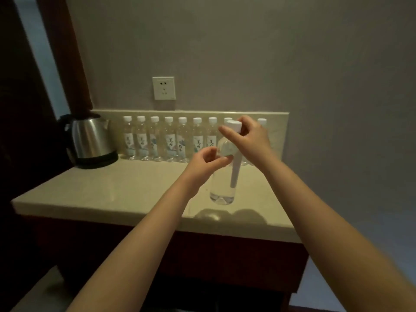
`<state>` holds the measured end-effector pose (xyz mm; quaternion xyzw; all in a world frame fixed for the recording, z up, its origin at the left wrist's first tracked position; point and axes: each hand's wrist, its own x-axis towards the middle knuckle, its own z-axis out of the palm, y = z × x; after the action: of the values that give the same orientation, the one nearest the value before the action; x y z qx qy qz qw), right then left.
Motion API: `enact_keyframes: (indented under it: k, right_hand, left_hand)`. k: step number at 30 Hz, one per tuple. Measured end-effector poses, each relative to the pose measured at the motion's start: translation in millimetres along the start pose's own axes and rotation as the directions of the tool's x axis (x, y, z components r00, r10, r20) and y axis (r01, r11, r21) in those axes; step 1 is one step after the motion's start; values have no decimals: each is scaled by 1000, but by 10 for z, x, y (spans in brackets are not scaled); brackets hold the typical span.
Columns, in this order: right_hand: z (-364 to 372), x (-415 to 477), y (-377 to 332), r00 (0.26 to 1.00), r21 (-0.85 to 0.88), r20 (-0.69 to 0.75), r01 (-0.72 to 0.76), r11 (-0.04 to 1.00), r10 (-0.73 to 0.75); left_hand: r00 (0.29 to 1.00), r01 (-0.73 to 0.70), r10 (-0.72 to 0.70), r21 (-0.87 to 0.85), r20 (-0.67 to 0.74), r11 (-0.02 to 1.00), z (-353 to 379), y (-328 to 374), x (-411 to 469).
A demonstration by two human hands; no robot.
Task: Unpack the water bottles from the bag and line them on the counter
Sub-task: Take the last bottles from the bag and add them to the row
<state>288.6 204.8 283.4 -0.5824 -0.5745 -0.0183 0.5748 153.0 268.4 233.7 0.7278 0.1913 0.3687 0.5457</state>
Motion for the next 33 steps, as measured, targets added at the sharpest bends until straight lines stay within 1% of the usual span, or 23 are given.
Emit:
enact_keyframes:
  k: [3,5,6,8,11,14,16,18,19,20,22,24,25,26,28,30,33]
  right_hand:
    - [-87,199,272,982,38,117,-154,987,149]
    - [-243,326,474,953,106,209,-245,964,219]
    - [-329,390,569,942,143,228,-281,949,245]
    - [-476,515,765,941,155,199,-305,940,273]
    - [-597,681,1065,959,106,86,-278,955,269]
    - [-676,864,1325,971,42,-45,-234,971,236]
    - [-714,981,1490,971,-66,-120,-214,975,205]
    - [-743,1085,1649,968,-178,-183,-206,962,173]
    - [-757,1128,1723,962,-209,-218,-212,954,166]
    - [-766,1163,1792,954,-229,-248,-227,947,169]
    - [-768,1225,1926,938,-271,-297,-263,926,179]
    - [-768,1294,2062,911,-306,-360,-319,897,201]
    - [-766,1334,2121,896,-312,-390,-347,885,214]
    - [-762,1375,2170,883,-318,-414,-368,874,221]
    - [-742,1456,2250,866,-325,-441,-400,857,237]
    - [-710,1515,2331,856,-316,-450,-420,851,255]
    - [-605,1526,2484,862,-337,-428,-429,838,270]
  left_hand:
    - [990,53,-40,-99,137,994,70,-202,422]
    - [958,111,-60,-169,279,979,181,-318,698]
    - [935,143,-72,-184,349,972,243,-346,832]
    - [892,173,-81,-172,445,970,375,-409,1099]
    - [862,188,-94,-143,497,972,574,-498,1482]
    - [868,156,-115,-45,484,987,727,-553,1830]
    - [909,78,-102,77,405,994,796,-574,2015]
    - [967,-29,-7,137,254,990,838,-607,2211]
    - [983,-91,63,157,174,983,844,-613,2315]
    - [983,-168,149,194,107,966,844,-604,2399]
    - [944,-325,326,328,53,887,851,-565,2534]
    - [879,-447,471,483,79,753,864,-528,2667]
    - [851,-482,513,551,111,681,873,-517,2739]
    - [842,-491,518,611,151,621,885,-512,2808]
    - [873,-447,438,711,214,543,907,-514,2937]
    - [897,-408,372,771,238,490,923,-537,3011]
    - [895,-397,379,806,235,439,906,-579,3062]
